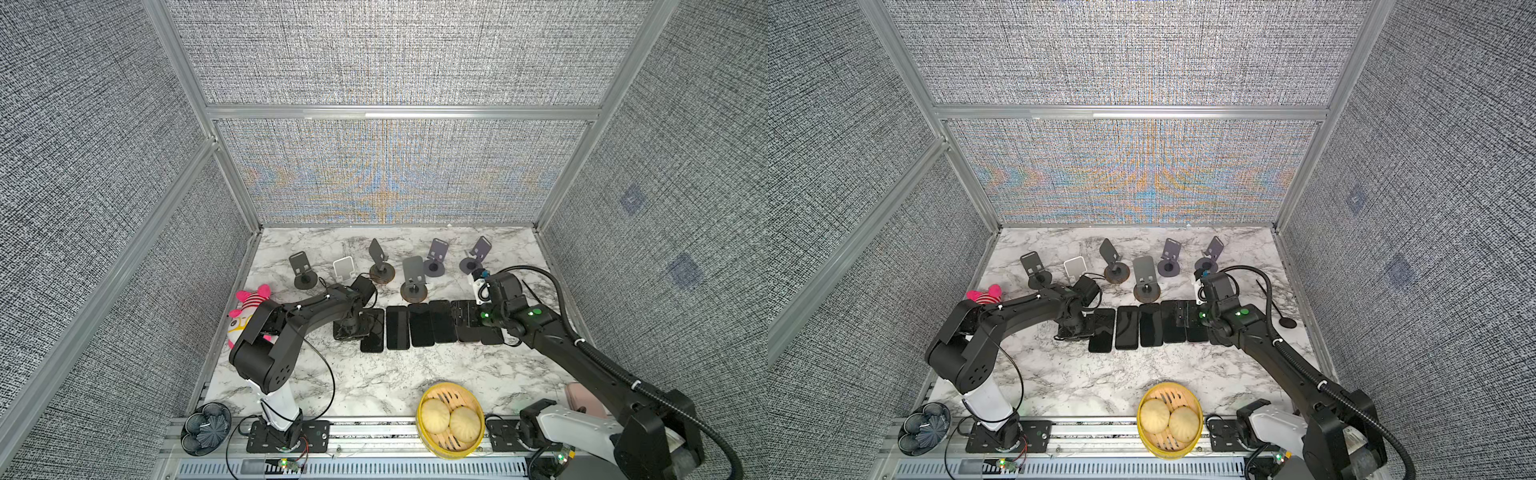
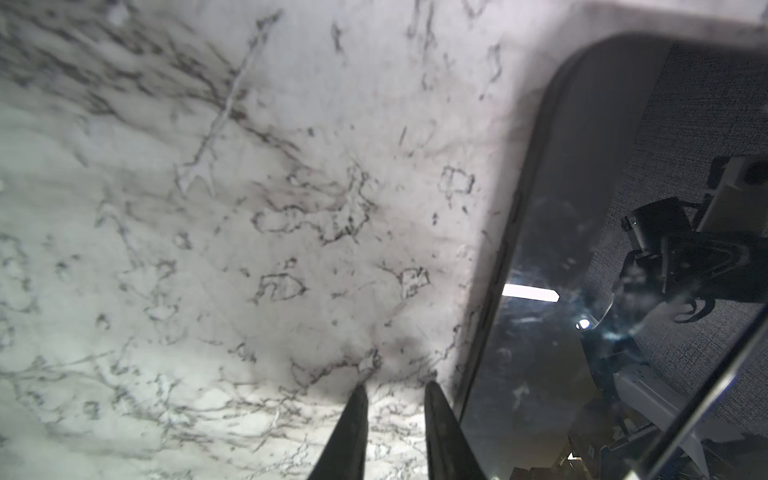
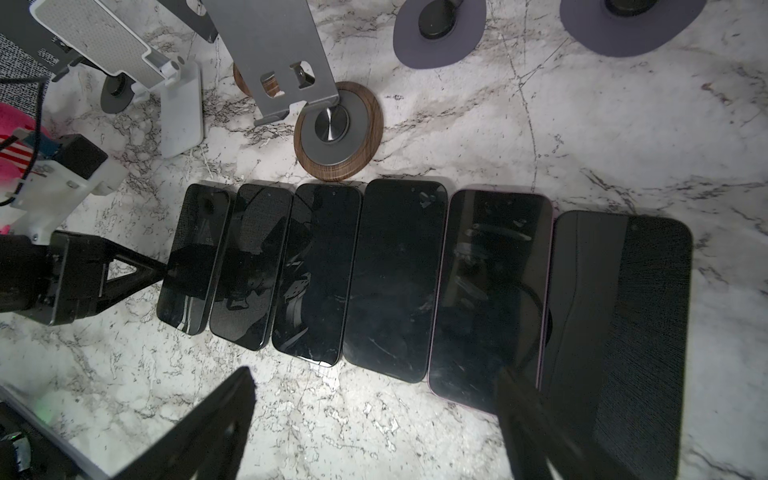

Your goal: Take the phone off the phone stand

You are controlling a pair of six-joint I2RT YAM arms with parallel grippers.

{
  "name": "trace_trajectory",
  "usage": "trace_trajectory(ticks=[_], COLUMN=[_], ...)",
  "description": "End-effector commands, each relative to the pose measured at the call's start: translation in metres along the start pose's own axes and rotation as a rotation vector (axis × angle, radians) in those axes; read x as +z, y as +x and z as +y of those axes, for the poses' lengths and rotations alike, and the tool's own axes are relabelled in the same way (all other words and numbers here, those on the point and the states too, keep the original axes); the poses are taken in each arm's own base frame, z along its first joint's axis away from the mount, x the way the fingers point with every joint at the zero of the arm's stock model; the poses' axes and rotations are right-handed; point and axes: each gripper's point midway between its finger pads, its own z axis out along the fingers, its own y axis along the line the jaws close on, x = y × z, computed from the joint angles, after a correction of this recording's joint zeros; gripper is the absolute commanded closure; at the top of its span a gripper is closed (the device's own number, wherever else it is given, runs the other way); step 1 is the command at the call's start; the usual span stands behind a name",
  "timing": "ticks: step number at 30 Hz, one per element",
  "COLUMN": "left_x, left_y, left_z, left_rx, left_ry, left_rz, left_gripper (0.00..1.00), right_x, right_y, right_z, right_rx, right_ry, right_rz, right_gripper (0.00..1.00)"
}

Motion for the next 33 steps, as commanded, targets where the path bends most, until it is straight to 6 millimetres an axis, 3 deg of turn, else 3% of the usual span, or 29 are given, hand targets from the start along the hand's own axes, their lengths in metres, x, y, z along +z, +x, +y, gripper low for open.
trace_trajectory(ticks=[1, 16, 20, 26, 32, 33], left_x=[0.005, 0.001, -0.003, -0.020, -0.059, -0.068], left_y=[-0.012, -0.015, -0.018, -0.026, -0.041, -0.044], left_z=[-0.022, -0.033, -0.025, -0.016, -0.004, 0.000], left_rx=[-0.006, -0.014, -0.008, 0.025, 0.072, 0.082], left_ry=[0.101, 0.146, 0.107, 0.051, -0.013, -0.031], left_rz=[-0.028, -0.040, -0.058, -0.110, -0.203, -0.227], left_gripper=[0.74, 0.76, 0.75, 0.51, 0.36, 0.30], right_x=[-0.001, -0.001, -0.002, -0.005, -0.017, -0.020], right_y=[-0.007, -0.006, -0.006, -0.012, -0.024, -0.026], right_z=[0.002, 0.003, 0.001, 0.003, -0.001, -0.005], right_rx=[-0.002, -0.004, -0.005, -0.013, -0.039, -0.043], right_ry=[-0.004, 0.000, 0.009, 0.011, 0.058, 0.082], right_rz=[-0.022, -0.024, -0.023, -0.033, -0.062, -0.078], right_gripper=[0.09, 0.09, 0.09, 0.09, 0.09, 0.08])
